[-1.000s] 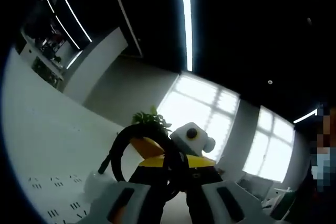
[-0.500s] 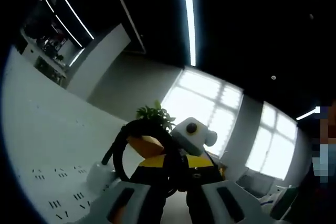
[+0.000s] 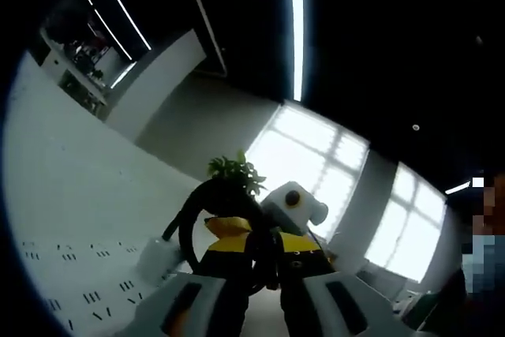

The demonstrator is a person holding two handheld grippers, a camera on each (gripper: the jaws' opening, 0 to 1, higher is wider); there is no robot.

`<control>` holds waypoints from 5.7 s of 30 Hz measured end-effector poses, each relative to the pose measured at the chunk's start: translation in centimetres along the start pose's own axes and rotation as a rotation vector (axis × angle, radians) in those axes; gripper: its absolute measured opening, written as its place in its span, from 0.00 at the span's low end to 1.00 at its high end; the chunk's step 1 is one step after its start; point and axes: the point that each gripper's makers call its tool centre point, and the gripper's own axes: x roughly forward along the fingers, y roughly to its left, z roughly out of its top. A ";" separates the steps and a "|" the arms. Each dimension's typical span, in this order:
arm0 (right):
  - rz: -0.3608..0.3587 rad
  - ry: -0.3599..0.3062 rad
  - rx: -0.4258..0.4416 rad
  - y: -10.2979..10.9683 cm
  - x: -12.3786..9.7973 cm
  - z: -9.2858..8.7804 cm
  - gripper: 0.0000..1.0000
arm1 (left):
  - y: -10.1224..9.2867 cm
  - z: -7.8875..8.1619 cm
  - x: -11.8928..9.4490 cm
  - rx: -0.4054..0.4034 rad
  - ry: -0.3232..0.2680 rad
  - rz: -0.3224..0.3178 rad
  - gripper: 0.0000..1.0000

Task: Straighten the power strip on the desk, plug the charger into it

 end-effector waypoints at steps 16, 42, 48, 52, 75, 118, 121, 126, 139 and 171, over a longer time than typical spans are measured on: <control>0.094 0.222 -0.059 1.0 -0.4 -5.2 0.27 | 0.4 1.2 -0.6 -0.025 -0.032 0.015 0.11; 0.018 0.350 -0.328 1.8 2.0 -5.7 0.31 | 1.7 3.7 -2.1 0.073 -0.093 0.112 0.09; -0.045 0.434 -0.483 2.1 2.2 -5.8 0.32 | 1.7 3.6 -2.1 0.076 -0.090 0.109 0.10; -0.068 0.457 -0.514 2.3 2.3 -5.9 0.33 | 1.6 3.4 -2.0 0.077 -0.080 0.105 0.10; -0.048 0.413 -0.476 2.2 1.4 -5.7 0.27 | 1.1 2.7 -2.1 0.068 -0.075 0.093 0.10; 0.384 0.815 -0.390 2.7 2.5 -7.3 0.27 | 0.8 2.5 -2.1 0.077 -0.045 0.089 0.10; 0.386 0.856 -0.398 2.8 2.4 -7.4 0.26 | 0.8 2.5 -2.0 0.076 -0.042 0.086 0.10; 0.381 0.923 -0.386 2.6 2.3 -7.5 0.25 | 0.9 2.7 -2.1 0.079 -0.042 0.091 0.10; 0.369 1.031 -0.373 2.3 2.0 -8.1 0.24 | 1.0 2.6 -2.1 0.056 -0.048 0.087 0.11; 0.345 1.113 -0.410 3.0 1.5 -9.0 0.23 | 0.7 2.0 -1.8 0.070 -0.036 0.078 0.11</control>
